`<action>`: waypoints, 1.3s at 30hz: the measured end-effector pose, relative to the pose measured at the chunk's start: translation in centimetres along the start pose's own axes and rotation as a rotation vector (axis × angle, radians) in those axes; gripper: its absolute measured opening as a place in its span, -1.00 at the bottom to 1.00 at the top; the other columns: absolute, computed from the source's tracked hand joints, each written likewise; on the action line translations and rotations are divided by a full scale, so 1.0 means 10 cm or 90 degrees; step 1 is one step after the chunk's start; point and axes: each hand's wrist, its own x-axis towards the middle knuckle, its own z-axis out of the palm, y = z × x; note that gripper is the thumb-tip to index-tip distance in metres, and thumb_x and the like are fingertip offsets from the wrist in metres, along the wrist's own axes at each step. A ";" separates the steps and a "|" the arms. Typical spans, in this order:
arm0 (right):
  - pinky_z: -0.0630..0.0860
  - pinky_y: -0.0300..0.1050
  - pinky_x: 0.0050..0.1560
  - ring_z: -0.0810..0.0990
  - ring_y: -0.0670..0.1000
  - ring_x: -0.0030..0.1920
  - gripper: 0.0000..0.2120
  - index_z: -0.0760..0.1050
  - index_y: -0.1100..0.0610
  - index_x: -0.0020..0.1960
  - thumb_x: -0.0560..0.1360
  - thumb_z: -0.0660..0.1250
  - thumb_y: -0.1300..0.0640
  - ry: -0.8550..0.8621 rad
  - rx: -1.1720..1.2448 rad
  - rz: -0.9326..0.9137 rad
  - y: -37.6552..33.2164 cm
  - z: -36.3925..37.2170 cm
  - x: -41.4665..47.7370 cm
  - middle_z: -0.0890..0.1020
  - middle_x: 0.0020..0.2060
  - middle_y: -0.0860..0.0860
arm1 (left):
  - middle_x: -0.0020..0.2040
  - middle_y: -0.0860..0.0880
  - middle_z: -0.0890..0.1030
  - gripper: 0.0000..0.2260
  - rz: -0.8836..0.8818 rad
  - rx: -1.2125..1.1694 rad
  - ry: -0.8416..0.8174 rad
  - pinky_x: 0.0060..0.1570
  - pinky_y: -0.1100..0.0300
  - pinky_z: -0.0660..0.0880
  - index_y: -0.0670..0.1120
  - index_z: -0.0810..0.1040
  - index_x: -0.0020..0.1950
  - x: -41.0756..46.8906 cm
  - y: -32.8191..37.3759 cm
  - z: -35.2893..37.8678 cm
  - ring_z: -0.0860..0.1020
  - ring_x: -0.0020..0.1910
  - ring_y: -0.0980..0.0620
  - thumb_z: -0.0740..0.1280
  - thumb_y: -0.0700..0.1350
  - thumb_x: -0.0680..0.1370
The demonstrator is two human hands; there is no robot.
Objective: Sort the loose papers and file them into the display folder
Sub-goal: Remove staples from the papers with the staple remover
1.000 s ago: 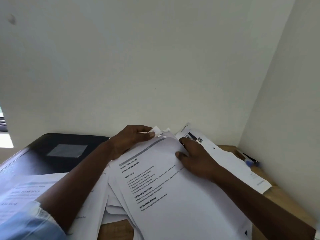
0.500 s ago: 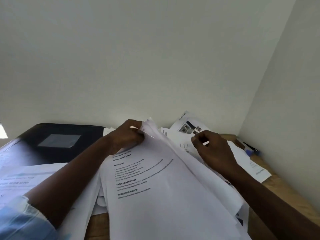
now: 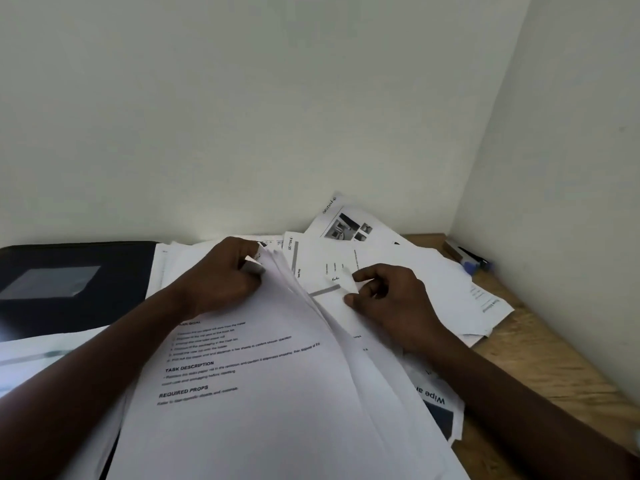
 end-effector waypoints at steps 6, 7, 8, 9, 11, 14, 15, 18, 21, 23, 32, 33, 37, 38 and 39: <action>0.45 -0.23 -0.17 0.60 -0.21 -0.29 -0.88 0.64 -0.05 -0.11 0.45 0.56 0.10 0.035 0.052 -0.021 -0.01 0.00 -0.04 0.70 -0.29 -0.13 | -0.19 0.15 0.71 -0.50 0.101 0.019 -0.028 -0.27 0.29 0.48 0.14 0.69 -0.32 -0.01 -0.03 0.01 0.67 -0.21 0.14 0.21 -0.43 0.45; 0.43 -0.23 -0.17 0.61 -0.20 -0.25 -0.91 0.63 -0.04 -0.12 0.47 0.54 0.09 0.052 0.031 -0.045 -0.02 0.00 -0.06 0.69 -0.28 -0.16 | -0.17 0.15 0.71 -0.57 0.117 0.018 -0.017 -0.21 0.24 0.53 0.11 0.70 -0.28 -0.03 -0.04 0.00 0.69 -0.12 0.11 0.23 -0.37 0.46; 0.40 -0.23 -0.17 0.61 -0.19 -0.19 -0.92 0.62 -0.04 -0.14 0.48 0.52 0.07 0.075 0.000 -0.078 -0.03 -0.01 -0.09 0.68 -0.28 -0.18 | -0.13 0.09 0.72 -0.68 0.131 0.027 -0.019 -0.12 0.13 0.57 0.05 0.71 -0.21 -0.03 -0.05 -0.01 0.69 -0.02 0.02 0.25 -0.30 0.44; 0.38 -0.24 -0.15 0.58 -0.18 -0.14 -0.91 0.61 -0.04 -0.16 0.49 0.51 0.05 0.103 -0.033 -0.120 -0.04 0.00 -0.11 0.66 -0.25 -0.19 | -0.09 0.01 0.72 -0.76 0.147 0.049 -0.035 -0.02 0.02 0.59 -0.02 0.71 -0.14 -0.03 -0.05 -0.02 0.68 0.04 -0.09 0.26 -0.24 0.42; 0.37 -0.26 -0.09 0.51 -0.15 -0.08 -0.85 0.56 -0.06 -0.19 0.49 0.51 -0.03 0.153 -0.084 -0.210 -0.07 0.01 -0.14 0.60 -0.20 -0.18 | 0.02 -0.02 0.72 -0.80 0.156 0.052 -0.062 0.13 -0.02 0.57 0.02 0.69 -0.11 -0.03 -0.07 -0.04 0.66 0.10 -0.07 0.31 -0.20 0.42; 0.39 -0.24 -0.13 0.54 -0.06 -0.12 -0.81 0.54 -0.04 -0.20 0.51 0.51 -0.02 0.148 -0.052 -0.303 -0.12 -0.01 -0.17 0.60 -0.22 -0.14 | 0.13 0.01 0.71 -0.87 0.175 -0.002 -0.066 0.23 -0.10 0.56 0.07 0.63 -0.22 0.01 -0.10 -0.05 0.65 0.19 -0.02 0.39 -0.18 0.41; 0.39 -0.26 -0.18 0.57 -0.04 -0.16 -0.82 0.56 -0.02 -0.20 0.51 0.51 0.00 0.117 -0.015 -0.302 -0.14 0.00 -0.19 0.61 -0.23 -0.13 | 0.15 -0.05 0.71 -0.82 0.186 -0.010 -0.080 0.24 -0.10 0.55 0.05 0.62 -0.23 0.01 -0.13 -0.04 0.64 0.21 -0.05 0.39 -0.25 0.41; 0.42 -0.29 -0.23 0.59 -0.10 -0.25 -0.84 0.63 0.01 -0.17 0.57 0.46 0.00 -0.009 0.107 -0.237 -0.25 0.00 -0.25 0.66 -0.24 -0.14 | 0.09 -0.23 0.70 -0.64 0.168 -0.036 -0.109 0.16 -0.19 0.56 -0.01 0.63 -0.23 0.06 -0.20 -0.05 0.66 0.18 -0.19 0.30 -0.48 0.42; 0.52 -0.19 -0.13 0.63 -0.13 -0.14 -0.67 0.70 0.00 -0.10 0.66 0.25 -0.11 -0.192 0.211 -0.205 -0.35 -0.02 -0.38 0.71 -0.17 -0.14 | -0.10 -0.23 0.70 -0.62 0.141 -0.008 -0.109 -0.13 -0.19 0.59 0.03 0.63 -0.21 0.09 -0.26 -0.04 0.67 -0.08 -0.31 0.36 -0.48 0.42; 0.55 -0.10 0.00 0.68 -0.06 -0.04 -0.52 0.73 0.10 -0.01 0.69 0.12 -0.13 -0.241 0.253 -0.160 -0.38 -0.04 -0.42 0.76 -0.06 -0.05 | -0.16 -0.19 0.69 -0.75 0.152 0.002 -0.099 -0.20 -0.06 0.58 -0.08 0.63 -0.18 0.07 -0.24 -0.04 0.66 -0.15 -0.25 0.36 -0.42 0.36; 0.57 -0.08 -0.06 0.61 -0.18 -0.17 -0.68 0.65 -0.08 -0.07 0.48 0.40 -0.32 0.012 -0.170 -0.058 -0.11 -0.15 -0.13 0.66 -0.25 -0.19 | -0.16 -0.41 0.58 -0.84 0.145 -0.030 -0.154 -0.24 -0.40 0.45 -0.32 0.52 -0.12 0.05 -0.22 -0.09 0.53 -0.16 -0.53 0.28 -0.43 0.33; 0.55 -0.11 -0.11 0.61 -0.18 -0.20 -0.65 0.65 -0.07 -0.07 0.44 0.44 -0.35 -0.003 -0.153 -0.054 -0.11 -0.13 -0.15 0.66 -0.28 -0.18 | -0.17 -0.41 0.58 -0.82 0.143 -0.022 -0.163 -0.27 -0.38 0.44 -0.32 0.52 -0.11 0.06 -0.24 -0.09 0.52 -0.17 -0.52 0.28 -0.47 0.33; 0.44 -0.14 -0.25 0.52 -0.15 -0.34 -0.71 0.60 0.02 -0.20 0.38 0.58 -0.16 -0.027 -0.061 -0.083 -0.14 -0.03 -0.23 0.61 -0.36 -0.13 | -0.18 -0.38 0.58 -0.78 0.138 -0.025 -0.161 -0.34 -0.27 0.43 -0.28 0.51 -0.04 0.03 -0.21 -0.11 0.52 -0.25 -0.45 0.27 -0.44 0.35; 0.41 -0.18 -0.28 0.49 -0.16 -0.35 -0.75 0.58 0.02 -0.23 0.40 0.58 -0.09 -0.025 -0.048 -0.107 -0.15 -0.02 -0.25 0.58 -0.38 -0.16 | -0.15 -0.35 0.60 -0.72 0.136 -0.037 -0.154 -0.31 -0.21 0.45 -0.26 0.51 0.05 0.02 -0.19 -0.09 0.55 -0.24 -0.37 0.26 -0.40 0.36; 0.39 -0.20 -0.28 0.49 -0.16 -0.34 -0.78 0.58 -0.01 -0.24 0.42 0.58 -0.06 -0.026 -0.039 -0.142 -0.16 -0.01 -0.27 0.57 -0.38 -0.19 | -0.13 -0.31 0.63 -0.63 0.137 -0.051 -0.147 -0.27 -0.09 0.46 -0.23 0.50 0.17 0.01 -0.17 -0.07 0.58 -0.22 -0.27 0.27 -0.36 0.37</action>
